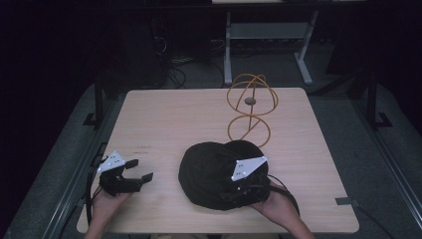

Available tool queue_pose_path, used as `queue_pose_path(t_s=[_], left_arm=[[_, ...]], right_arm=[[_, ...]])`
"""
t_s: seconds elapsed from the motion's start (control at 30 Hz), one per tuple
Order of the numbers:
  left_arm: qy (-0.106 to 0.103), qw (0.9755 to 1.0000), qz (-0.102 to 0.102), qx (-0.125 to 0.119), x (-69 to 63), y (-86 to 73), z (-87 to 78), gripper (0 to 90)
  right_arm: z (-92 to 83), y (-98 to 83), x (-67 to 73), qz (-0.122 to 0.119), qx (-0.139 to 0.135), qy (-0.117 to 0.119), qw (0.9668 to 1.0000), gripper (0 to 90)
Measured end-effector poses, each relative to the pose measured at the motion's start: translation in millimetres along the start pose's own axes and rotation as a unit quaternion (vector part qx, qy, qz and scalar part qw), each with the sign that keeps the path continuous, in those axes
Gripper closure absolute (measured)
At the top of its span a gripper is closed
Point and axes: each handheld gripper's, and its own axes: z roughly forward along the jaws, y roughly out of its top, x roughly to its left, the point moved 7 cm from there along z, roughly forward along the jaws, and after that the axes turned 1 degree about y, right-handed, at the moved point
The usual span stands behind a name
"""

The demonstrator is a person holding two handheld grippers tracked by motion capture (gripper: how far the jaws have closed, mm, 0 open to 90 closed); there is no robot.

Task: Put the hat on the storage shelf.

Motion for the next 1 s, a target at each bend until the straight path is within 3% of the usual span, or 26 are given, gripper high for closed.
queue_pose_path(t_s=[0.23, 0.37, 0.57, 0.77, 1.0], left_arm=[[0.001, 1.0, 0.003, -0.003, 0.4, 1.0, -0.8, 16.9], [-0.001, 1.0, 0.0, 0.0, -0.3, 0.3, -0.2, 16.9], [-0.003, 1.0, 0.002, 0.001, -0.7, 0.0, 0.1, 16.9], [-0.005, 1.0, 0.003, 0.002, -2.5, 0.7, 1.1, 16.9], [-0.005, 1.0, 0.007, 0.001, -3.2, 1.0, 0.3, 16.9]], right_arm=[[21.8, 2.9, 9.9, -0.001, 0.027, 0.015, 0.9995, 52.7], [29.9, 1.8, 11.0, 0.001, 0.04, 0.011, 0.9991, 54.7], [44.4, -5.9, 11.9, -0.007, 0.068, 0.009, 0.9976, 64.6], [49.8, -9.4, 17.4, -0.018, 0.083, 0.015, 0.9963, 72.2], [45.6, -7.8, 16.7, -0.031, 0.076, 0.021, 0.9964, 77.2]])
